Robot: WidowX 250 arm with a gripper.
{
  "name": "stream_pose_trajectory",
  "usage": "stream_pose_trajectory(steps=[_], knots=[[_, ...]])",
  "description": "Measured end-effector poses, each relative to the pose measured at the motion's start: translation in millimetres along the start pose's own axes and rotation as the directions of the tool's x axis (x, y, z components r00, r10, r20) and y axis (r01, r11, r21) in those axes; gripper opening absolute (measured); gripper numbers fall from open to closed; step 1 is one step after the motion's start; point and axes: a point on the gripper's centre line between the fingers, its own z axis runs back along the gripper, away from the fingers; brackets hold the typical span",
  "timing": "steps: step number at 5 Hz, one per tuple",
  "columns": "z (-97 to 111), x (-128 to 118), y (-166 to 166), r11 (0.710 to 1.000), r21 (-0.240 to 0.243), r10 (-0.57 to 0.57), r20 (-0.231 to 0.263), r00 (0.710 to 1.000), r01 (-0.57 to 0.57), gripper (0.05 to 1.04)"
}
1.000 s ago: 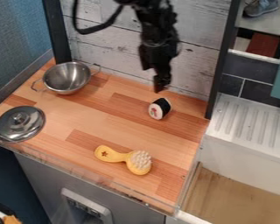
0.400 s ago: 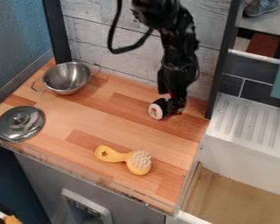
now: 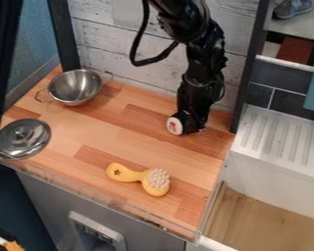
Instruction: Move the sushi to the bottom left of the table
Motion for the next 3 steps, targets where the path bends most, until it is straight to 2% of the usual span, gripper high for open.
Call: stream_pose_trajectory(steps=[1,2,3], knots=[[0.0,-0.1,0.1,1.0,0.001,0.002,-0.001,1.0,-0.002,0.428],[-0.6,-0.5,-0.3,1.0,-0.001,-0.003,-0.003,1.0,0.003,0.354],[0.5,-1.5,-0.3,1.0,0.003,0.005,0.002,1.0,-0.005,0.348]])
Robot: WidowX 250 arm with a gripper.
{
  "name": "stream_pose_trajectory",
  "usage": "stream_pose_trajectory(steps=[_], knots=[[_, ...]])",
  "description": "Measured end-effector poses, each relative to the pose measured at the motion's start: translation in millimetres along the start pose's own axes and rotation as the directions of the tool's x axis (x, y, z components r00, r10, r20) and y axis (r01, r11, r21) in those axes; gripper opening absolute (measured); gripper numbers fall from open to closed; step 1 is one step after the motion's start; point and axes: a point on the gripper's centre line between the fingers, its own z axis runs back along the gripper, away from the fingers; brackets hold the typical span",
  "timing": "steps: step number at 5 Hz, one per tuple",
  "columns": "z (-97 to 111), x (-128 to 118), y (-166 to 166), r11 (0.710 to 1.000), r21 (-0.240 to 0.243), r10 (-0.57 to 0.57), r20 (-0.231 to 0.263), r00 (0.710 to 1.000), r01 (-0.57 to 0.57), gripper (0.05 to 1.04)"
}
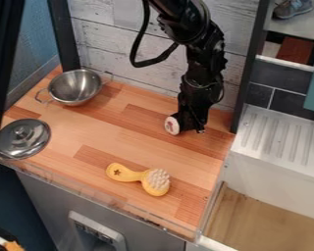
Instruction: Move the sushi to the bottom left of the table
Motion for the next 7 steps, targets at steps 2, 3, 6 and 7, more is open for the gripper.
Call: stream_pose_trajectory(steps=[2,3,6,7], knots=[[38.0,-20.5,18.7,0.988,0.114,0.108,-0.07,0.992,-0.1,0.348],[58.7,-44.5,18.8,0.973,0.166,0.174,-0.085,0.981,-0.159,0.348],[50.5,-157.3,19.2,0.893,0.162,0.443,-0.155,0.883,-0.42,0.348],[46.6,-174.4,18.5,0.875,0.158,0.48,-0.168,0.861,-0.457,0.347]])
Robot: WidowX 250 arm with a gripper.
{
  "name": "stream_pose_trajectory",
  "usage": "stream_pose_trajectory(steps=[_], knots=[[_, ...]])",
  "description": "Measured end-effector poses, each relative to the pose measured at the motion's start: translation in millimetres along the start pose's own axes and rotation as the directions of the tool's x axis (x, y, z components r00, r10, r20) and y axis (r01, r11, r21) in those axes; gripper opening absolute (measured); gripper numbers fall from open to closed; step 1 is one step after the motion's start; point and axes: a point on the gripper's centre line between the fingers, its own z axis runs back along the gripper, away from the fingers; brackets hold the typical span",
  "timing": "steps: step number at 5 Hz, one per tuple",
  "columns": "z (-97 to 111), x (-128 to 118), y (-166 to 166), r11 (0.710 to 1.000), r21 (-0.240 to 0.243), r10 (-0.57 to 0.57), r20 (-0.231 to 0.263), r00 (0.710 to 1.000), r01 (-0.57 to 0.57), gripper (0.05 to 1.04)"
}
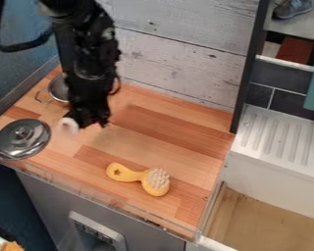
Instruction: Move the sushi to the bottom left of the table
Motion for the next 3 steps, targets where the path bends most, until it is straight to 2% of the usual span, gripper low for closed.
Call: stream_pose_trajectory(steps=[1,2,3], knots=[[-18.7,-16.8,0.5,0.999,-0.023,0.037,-0.049,0.998,-0.038,0.345],[-36.4,-21.9,-3.5,0.998,-0.035,0.041,-0.089,0.995,-0.044,0.34],[-48.9,-19.4,-7.7,0.998,-0.056,0.018,-0.093,0.995,-0.023,0.34]])
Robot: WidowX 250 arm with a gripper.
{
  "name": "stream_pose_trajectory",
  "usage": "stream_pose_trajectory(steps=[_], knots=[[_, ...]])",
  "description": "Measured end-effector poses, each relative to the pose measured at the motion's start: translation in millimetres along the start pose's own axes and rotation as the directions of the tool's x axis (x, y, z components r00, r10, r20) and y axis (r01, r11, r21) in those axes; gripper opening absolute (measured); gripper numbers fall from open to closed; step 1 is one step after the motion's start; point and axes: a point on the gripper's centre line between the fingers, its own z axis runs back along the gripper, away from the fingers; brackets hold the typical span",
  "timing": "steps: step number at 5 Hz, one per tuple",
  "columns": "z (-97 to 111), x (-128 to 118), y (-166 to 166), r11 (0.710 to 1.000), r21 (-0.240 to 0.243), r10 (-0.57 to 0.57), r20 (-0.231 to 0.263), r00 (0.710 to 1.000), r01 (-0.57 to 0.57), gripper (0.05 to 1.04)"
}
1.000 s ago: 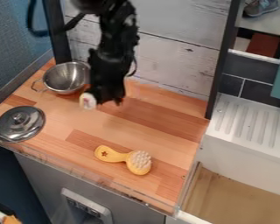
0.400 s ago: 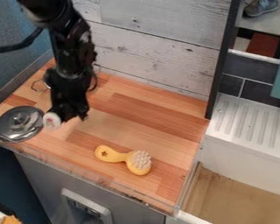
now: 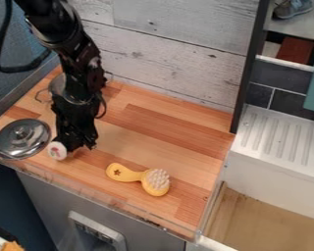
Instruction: Move the sushi to the bottom left of the table
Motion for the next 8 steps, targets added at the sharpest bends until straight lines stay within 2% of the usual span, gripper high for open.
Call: stream_pose_trajectory(steps=[1,2,3,4,5,6,7,8], knots=[[-2.3,-0.6,1.1,1.0,-0.008,-0.009,0.008,1.0,0.009,0.41],[-1.9,0.8,1.2,1.0,-0.008,-0.006,0.017,1.0,0.006,0.724],[-2.2,0.2,0.5,1.0,-0.013,-0.008,0.017,1.0,0.008,0.984],[1.7,-4.0,-0.2,1.0,-0.014,-0.006,0.008,1.0,0.006,1.007],[26.8,-5.3,10.2,0.999,0.024,0.024,0.04,0.999,-0.025,1.002],[56.5,-6.8,17.4,0.996,0.068,0.057,0.097,0.994,-0.064,0.999],[70.9,-4.9,19.0,0.996,0.08,0.038,0.122,0.992,-0.048,0.999],[71.2,-4.5,19.2,0.996,0.08,0.036,0.124,0.992,-0.046,0.999]])
